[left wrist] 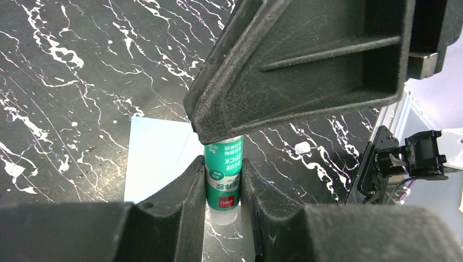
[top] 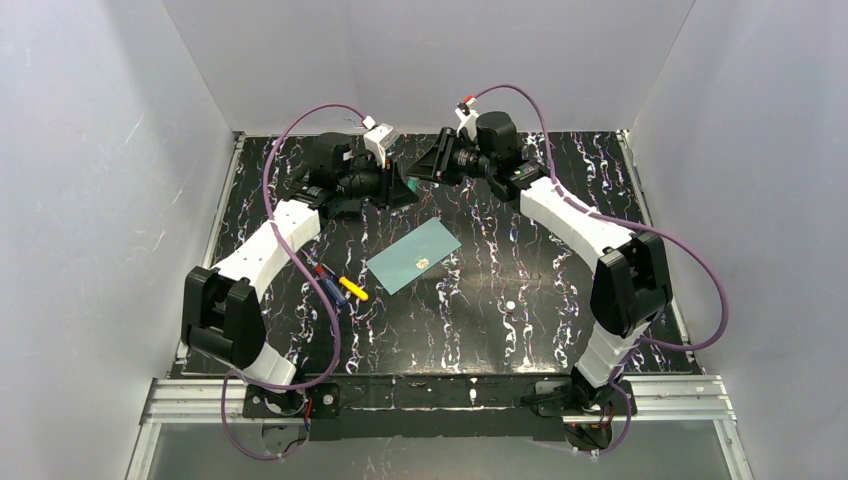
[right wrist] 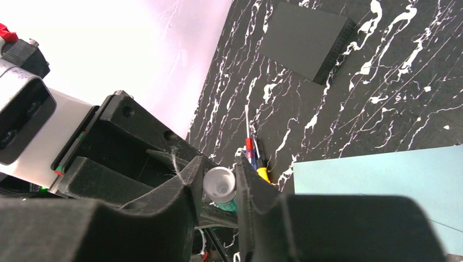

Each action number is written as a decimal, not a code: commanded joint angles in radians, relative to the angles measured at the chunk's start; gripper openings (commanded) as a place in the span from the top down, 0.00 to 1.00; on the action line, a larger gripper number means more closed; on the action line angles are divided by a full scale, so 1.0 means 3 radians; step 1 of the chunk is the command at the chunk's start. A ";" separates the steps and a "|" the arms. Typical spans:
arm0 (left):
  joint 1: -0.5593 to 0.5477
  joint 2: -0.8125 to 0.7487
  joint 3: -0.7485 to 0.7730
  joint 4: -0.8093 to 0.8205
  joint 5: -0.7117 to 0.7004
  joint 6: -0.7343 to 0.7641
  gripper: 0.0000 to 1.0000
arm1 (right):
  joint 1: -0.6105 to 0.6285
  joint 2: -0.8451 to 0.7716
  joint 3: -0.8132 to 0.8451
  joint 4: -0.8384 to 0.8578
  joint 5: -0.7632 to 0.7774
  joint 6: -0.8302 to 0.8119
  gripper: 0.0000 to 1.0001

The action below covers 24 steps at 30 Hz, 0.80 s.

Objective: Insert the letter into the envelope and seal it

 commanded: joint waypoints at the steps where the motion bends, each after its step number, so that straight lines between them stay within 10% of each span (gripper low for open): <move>1: -0.0020 -0.0103 0.0067 -0.0068 0.0062 0.0022 1.00 | -0.0025 0.0019 0.0138 -0.0005 0.0107 -0.0008 0.71; 7: 0.0010 0.0021 0.0323 -0.0348 0.0156 -0.0163 1.00 | -0.0038 -0.0094 0.0101 0.0227 -0.0235 -0.0122 0.87; 12: 0.0039 0.0040 0.0393 -0.0339 0.0292 -0.0329 1.00 | -0.0042 -0.0164 0.0047 0.0134 -0.0327 -0.0190 0.55; 15: 0.0040 0.0012 0.0356 -0.0259 0.0339 -0.0350 1.00 | -0.0043 -0.0135 0.0066 0.0041 -0.0262 -0.0170 0.53; 20: 0.0069 0.0028 0.0343 -0.0165 0.0435 -0.0481 1.00 | -0.0064 -0.0184 -0.0033 0.0236 -0.0263 0.0033 0.90; 24: 0.0152 0.0027 0.0333 -0.0091 0.0644 -0.0595 1.00 | -0.0126 -0.0297 -0.0166 0.0550 -0.0358 0.0075 0.99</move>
